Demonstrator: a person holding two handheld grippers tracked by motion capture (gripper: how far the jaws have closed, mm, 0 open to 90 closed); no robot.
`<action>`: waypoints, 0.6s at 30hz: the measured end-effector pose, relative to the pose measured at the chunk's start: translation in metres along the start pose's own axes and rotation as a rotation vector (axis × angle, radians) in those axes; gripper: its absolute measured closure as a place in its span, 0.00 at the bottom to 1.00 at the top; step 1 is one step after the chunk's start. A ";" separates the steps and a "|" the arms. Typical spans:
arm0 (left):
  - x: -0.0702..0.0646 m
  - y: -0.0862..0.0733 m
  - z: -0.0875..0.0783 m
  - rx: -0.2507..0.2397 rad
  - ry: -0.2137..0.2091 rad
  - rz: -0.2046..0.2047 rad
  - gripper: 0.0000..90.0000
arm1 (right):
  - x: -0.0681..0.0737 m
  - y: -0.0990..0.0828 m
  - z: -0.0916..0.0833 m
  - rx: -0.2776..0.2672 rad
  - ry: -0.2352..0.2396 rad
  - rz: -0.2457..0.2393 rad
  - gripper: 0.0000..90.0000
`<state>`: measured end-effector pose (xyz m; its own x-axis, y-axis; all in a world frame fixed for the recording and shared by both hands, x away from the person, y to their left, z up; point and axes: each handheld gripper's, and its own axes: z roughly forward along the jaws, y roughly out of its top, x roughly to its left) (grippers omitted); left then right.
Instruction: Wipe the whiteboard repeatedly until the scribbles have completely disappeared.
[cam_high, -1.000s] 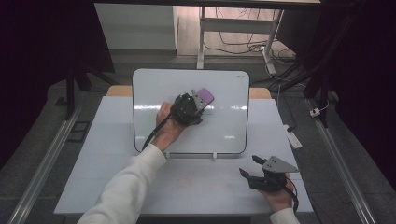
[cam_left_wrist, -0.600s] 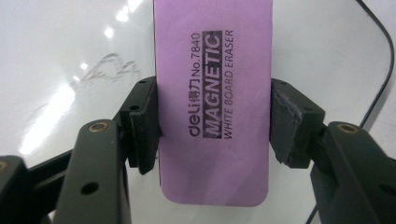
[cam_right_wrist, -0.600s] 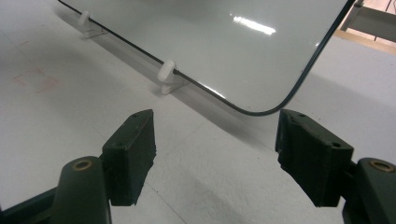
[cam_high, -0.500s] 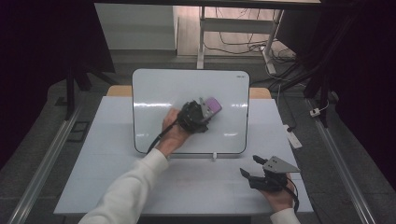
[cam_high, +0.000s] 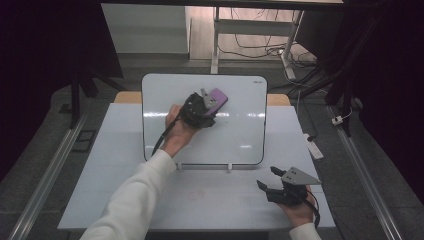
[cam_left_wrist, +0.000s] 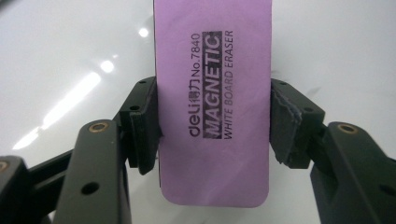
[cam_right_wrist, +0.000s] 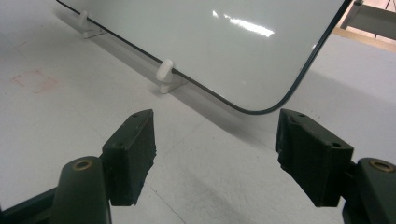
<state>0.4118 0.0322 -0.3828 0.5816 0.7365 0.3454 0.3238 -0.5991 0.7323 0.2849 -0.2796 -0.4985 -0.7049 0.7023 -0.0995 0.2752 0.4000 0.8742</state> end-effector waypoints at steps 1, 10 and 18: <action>-0.007 0.002 0.003 0.003 -0.011 0.018 0.46 | 0.000 0.000 0.000 0.000 0.000 0.001 0.31; -0.072 0.003 0.023 0.024 -0.139 0.162 0.46 | 0.000 0.000 -0.001 -0.001 -0.001 0.003 0.31; -0.042 -0.004 0.011 -0.001 -0.091 0.088 0.46 | 0.000 0.000 -0.002 -0.002 -0.006 0.000 0.31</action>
<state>0.3943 -0.0004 -0.4069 0.6732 0.6493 0.3540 0.2678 -0.6602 0.7017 0.2832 -0.2806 -0.4977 -0.7011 0.7057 -0.1021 0.2740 0.3989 0.8751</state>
